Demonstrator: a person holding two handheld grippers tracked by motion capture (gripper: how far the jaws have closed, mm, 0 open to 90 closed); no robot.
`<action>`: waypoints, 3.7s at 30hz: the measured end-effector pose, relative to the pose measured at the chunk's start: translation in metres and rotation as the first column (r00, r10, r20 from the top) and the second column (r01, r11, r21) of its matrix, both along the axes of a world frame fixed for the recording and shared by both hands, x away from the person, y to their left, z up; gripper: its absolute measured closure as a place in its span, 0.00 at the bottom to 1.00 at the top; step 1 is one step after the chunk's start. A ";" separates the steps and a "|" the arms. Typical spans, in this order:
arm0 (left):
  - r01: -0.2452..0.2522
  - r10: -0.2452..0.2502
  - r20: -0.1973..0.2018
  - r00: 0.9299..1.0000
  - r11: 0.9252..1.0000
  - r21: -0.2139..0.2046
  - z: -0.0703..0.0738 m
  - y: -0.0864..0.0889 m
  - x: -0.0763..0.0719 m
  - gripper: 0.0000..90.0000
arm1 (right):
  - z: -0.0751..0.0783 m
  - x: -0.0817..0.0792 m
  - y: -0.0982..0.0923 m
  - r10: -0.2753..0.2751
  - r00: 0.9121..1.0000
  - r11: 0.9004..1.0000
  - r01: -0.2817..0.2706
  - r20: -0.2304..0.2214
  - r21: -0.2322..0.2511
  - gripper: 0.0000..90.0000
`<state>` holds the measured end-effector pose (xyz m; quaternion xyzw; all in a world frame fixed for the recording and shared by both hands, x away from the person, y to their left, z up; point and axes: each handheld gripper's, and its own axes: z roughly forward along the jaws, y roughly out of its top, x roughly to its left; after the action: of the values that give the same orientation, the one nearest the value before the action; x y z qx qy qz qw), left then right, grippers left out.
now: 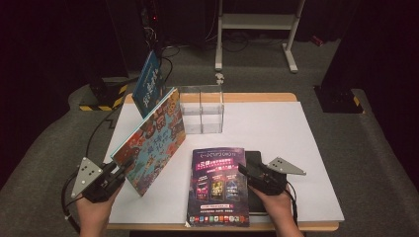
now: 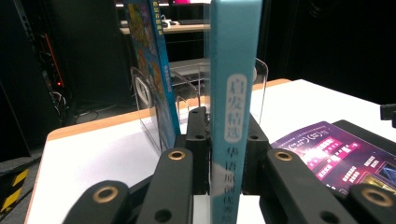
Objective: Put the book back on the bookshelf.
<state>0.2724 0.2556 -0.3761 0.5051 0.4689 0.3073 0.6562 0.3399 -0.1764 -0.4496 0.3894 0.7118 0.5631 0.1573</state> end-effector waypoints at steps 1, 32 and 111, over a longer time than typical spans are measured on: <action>0.001 -0.001 -0.006 1.000 1.000 -0.005 0.000 -0.001 0.002 0.84 | 0.000 -0.001 -0.001 -0.003 1.000 1.000 0.003 -0.003 0.003 0.57; 0.077 -0.079 -0.023 0.997 0.995 -0.057 0.000 -0.007 0.036 0.84 | -0.012 -0.010 -0.020 -0.044 0.998 0.998 0.042 -0.043 -0.051 0.54; -0.248 0.247 0.054 0.967 0.969 0.002 0.034 -0.068 0.120 0.90 | -0.008 -0.017 -0.024 -0.009 0.999 1.000 0.008 -0.034 -0.014 0.55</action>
<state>0.3922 0.1878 -0.3417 0.4370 0.5091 0.4023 0.6229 0.3225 -0.2003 -0.4572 0.4008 0.7165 0.5508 0.1504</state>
